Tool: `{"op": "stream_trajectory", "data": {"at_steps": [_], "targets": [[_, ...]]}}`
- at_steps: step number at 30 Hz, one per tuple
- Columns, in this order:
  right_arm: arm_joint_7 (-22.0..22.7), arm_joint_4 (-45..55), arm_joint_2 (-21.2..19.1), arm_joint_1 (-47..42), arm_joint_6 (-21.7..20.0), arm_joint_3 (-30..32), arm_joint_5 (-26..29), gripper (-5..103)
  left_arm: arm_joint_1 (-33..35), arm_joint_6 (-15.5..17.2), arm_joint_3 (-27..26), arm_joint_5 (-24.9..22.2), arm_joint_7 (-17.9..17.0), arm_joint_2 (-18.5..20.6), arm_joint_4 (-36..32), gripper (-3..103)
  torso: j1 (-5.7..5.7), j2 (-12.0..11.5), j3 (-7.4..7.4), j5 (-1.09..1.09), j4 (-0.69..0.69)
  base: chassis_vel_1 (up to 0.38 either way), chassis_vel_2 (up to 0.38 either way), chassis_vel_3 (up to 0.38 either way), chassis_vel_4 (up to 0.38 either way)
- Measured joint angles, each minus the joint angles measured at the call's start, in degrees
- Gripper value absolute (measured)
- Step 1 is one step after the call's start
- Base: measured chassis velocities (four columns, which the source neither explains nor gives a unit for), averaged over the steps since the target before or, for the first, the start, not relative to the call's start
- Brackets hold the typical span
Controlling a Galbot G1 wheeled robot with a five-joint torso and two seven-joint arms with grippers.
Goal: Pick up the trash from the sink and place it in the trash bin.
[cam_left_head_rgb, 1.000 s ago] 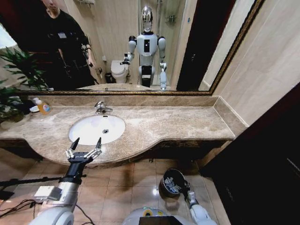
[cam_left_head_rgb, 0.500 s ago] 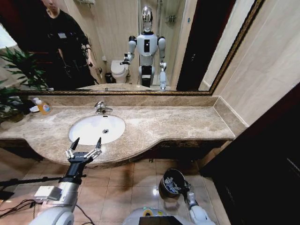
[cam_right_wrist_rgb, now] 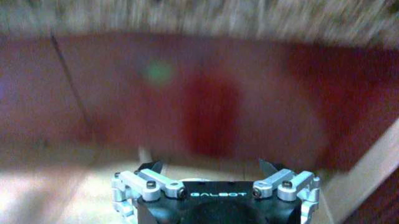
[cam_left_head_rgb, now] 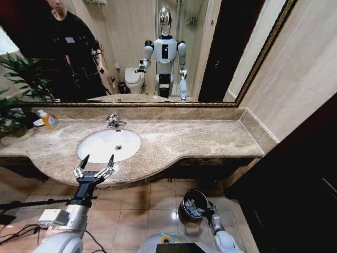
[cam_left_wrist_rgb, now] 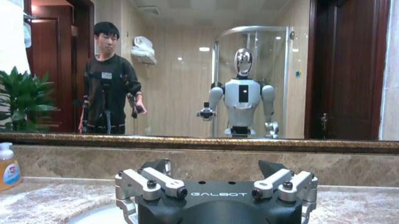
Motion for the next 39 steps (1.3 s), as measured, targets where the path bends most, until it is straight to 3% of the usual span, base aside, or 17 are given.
{"op": "stream_trajectory", "data": {"at_steps": [8, 16, 22, 33, 39], "targets": [[1.47, 26.56, -4.98, -8.59, -3.95, 3.44, 11.90, 100, 0.00, 0.00, 0.00, 0.00, 0.00, 0.00, 0.00, 100, 0.00, 0.00, 0.00, -0.01, -0.01, 0.000, 0.000, 0.000, 0.000], [3.33, 45.23, -6.17, -13.49, -8.09, 7.39, 14.85, 100, 0.00, 0.00, 0.00, 0.00, 0.00, 0.00, 0.00, 100, 0.00, 0.00, 0.00, 0.00, 0.00, 0.000, 0.000, 0.000, 0.000], [4.94, 57.83, -6.58, -15.52, -13.56, 10.30, 16.96, 100, 0.00, 0.00, 0.00, 0.00, 0.00, 0.00, 0.00, 100, 0.00, 0.00, 0.00, -0.01, -0.01, 0.000, 0.000, 0.000, 0.000], [7.30, 63.01, -6.98, -12.68, -18.98, 11.18, 14.18, 100, 0.00, 0.00, 0.00, 0.00, 0.00, 0.00, 0.00, 100, 0.00, 0.00, 0.00, 0.00, 0.00, 0.000, 0.000, 0.000, 0.000], [7.22, 62.73, -6.67, -12.86, -19.22, 10.94, 13.15, 100, 0.00, 0.00, 0.00, 0.00, 0.00, 0.00, 0.00, 100, 0.00, 0.00, 0.00, 0.00, 0.00, 0.000, 0.000, 0.000, 0.000]]}}
